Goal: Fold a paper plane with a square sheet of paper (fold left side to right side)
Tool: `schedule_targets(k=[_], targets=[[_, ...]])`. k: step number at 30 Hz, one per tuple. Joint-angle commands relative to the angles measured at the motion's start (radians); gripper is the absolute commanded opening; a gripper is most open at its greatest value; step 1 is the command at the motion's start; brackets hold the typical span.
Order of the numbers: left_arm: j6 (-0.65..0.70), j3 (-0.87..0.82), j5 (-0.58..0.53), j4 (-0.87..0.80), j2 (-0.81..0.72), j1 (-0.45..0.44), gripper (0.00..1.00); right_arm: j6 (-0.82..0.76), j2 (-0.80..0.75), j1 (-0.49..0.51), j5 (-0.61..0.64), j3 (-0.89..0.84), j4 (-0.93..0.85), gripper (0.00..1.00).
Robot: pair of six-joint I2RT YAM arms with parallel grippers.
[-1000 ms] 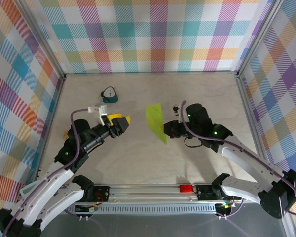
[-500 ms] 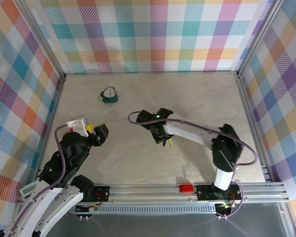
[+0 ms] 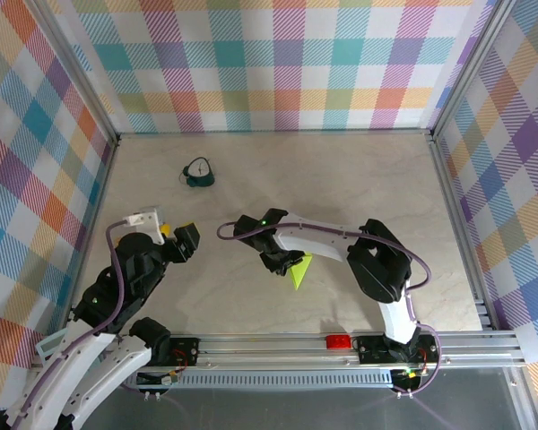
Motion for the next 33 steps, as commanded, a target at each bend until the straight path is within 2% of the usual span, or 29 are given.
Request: schedule_targets(k=[1,4,7,12,19,29,33], targets=[[0.008,0.038,0.100,0.054,0.039,0.009,0.70,-0.001,-0.098,-0.022,-0.121,-0.030,0.070,0.39],[-0.001,0.039,0.181,0.081,0.091,0.009,0.71,0.004,-0.171,-0.048,-0.166,-0.079,0.118,0.46],[-0.019,0.039,0.269,0.110,0.150,0.009,0.71,0.022,-0.263,-0.083,-0.202,-0.157,0.181,0.49],[-0.085,0.000,0.403,0.199,0.251,0.008,0.71,0.067,-0.456,-0.163,-0.259,-0.341,0.334,0.57],[-0.231,-0.088,0.551,0.458,0.413,-0.003,0.65,0.169,-0.754,-0.288,-0.317,-0.616,0.540,0.70],[-0.305,-0.072,0.617,0.676,0.747,-0.095,0.58,0.245,-1.077,-0.381,-0.305,-0.861,0.672,1.00],[-0.314,-0.060,0.590,0.749,0.868,-0.116,0.57,0.252,-1.149,-0.394,-0.305,-0.902,0.681,0.99]])
